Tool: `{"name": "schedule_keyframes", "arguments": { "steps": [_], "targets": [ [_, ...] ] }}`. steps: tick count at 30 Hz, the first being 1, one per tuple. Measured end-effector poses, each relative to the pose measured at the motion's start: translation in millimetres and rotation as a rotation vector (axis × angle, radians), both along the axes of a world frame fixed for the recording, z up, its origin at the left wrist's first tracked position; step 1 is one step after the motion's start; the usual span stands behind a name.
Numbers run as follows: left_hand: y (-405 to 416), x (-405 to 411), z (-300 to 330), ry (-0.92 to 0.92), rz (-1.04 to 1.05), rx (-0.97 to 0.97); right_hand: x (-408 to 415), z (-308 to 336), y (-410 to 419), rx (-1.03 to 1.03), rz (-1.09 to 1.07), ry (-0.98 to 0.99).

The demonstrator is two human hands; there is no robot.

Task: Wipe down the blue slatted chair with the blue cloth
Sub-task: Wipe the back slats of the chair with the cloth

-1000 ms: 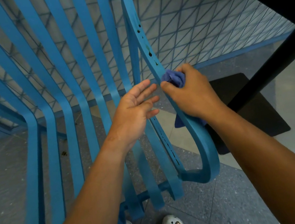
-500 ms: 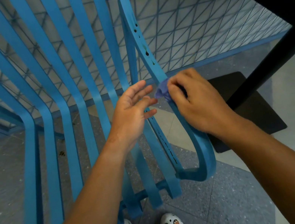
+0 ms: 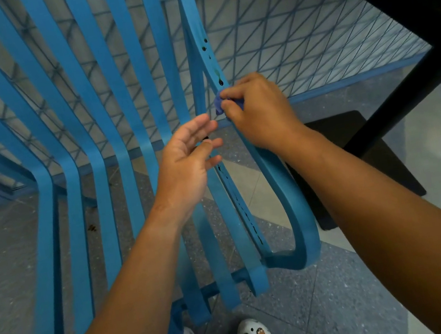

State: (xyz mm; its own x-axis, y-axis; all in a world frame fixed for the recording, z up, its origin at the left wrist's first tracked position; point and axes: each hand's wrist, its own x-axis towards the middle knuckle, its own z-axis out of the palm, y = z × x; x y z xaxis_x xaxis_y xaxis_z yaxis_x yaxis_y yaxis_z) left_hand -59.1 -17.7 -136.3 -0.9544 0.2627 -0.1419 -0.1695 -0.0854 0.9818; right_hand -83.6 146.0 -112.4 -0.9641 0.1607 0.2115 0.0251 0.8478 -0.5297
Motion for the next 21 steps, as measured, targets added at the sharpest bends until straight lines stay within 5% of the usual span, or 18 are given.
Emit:
{"name": "schedule_keyframes", "arguments": {
  "steps": [8, 21],
  "targets": [
    [7.2, 4.5, -2.0, -0.013, -0.047, 0.007, 61.0, -6.4, 6.1, -0.048, 0.001, 0.031],
    [24.1, 23.1, 1.0, -0.293, -0.083, 0.240, 25.2, 1.2, 10.0, -0.326, -0.016, -0.003]
  ]
}}
